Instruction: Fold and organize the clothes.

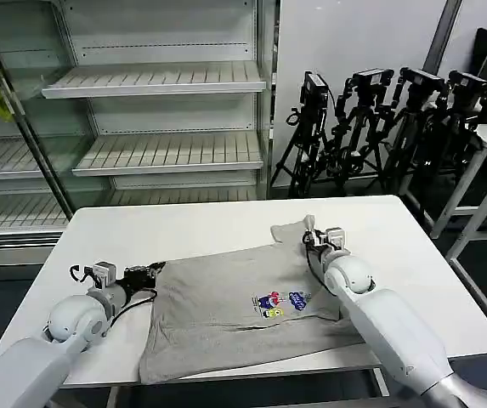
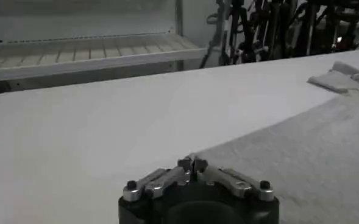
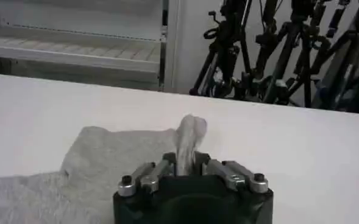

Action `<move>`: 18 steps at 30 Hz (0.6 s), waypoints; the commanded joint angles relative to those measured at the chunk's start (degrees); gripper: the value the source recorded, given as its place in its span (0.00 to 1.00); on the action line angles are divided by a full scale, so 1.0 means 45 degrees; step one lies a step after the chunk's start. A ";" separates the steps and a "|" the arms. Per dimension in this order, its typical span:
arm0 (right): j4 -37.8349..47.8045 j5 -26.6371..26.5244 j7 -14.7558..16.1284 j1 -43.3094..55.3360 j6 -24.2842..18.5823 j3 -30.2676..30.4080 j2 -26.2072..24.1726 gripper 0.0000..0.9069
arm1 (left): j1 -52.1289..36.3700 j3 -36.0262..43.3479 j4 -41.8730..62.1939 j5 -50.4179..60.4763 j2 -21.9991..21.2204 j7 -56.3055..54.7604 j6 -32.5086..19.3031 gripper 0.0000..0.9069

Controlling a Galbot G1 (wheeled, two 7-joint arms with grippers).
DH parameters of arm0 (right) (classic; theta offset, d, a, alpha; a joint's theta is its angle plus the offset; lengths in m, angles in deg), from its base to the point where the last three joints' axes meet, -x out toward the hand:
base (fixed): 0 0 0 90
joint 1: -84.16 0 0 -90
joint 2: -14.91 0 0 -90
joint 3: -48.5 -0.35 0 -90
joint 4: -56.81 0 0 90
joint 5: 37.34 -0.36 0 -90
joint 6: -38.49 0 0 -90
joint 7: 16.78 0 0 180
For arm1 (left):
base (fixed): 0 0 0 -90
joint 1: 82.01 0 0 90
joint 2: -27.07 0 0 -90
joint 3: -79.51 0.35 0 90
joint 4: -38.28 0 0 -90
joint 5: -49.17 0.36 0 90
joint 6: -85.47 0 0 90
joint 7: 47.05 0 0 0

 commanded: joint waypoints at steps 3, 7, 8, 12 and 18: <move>-0.0183 0.0044 -0.0029 -0.0076 -0.0269 -0.0052 -0.0086 0.00 | 0.0270 -0.0232 -0.0252 0.0111 0.0019 -0.0011 -0.0090 0.03; -0.0360 0.0144 -0.0013 -0.0291 -0.0504 -0.0297 -0.0149 0.00 | 0.0476 -0.0464 -0.0420 0.0139 -0.0070 -0.0001 -0.0132 0.04; -0.0443 0.0162 -0.0011 -0.0382 -0.0580 -0.0412 -0.0153 0.00 | 0.0546 -0.0568 -0.0495 0.0135 -0.0153 -0.0003 -0.0130 0.03; -0.0815 0.0143 0.0004 -0.0773 -0.0826 -0.0960 -0.0255 0.00 | 0.0843 -0.0944 -0.0869 0.0142 -0.0403 0.0033 -0.0186 0.04; -0.1501 -0.0040 0.0037 -0.1238 -0.1120 -0.1655 -0.0523 0.00 | 0.0858 -0.1237 -0.1189 0.0105 -0.0567 0.0131 -0.0280 0.03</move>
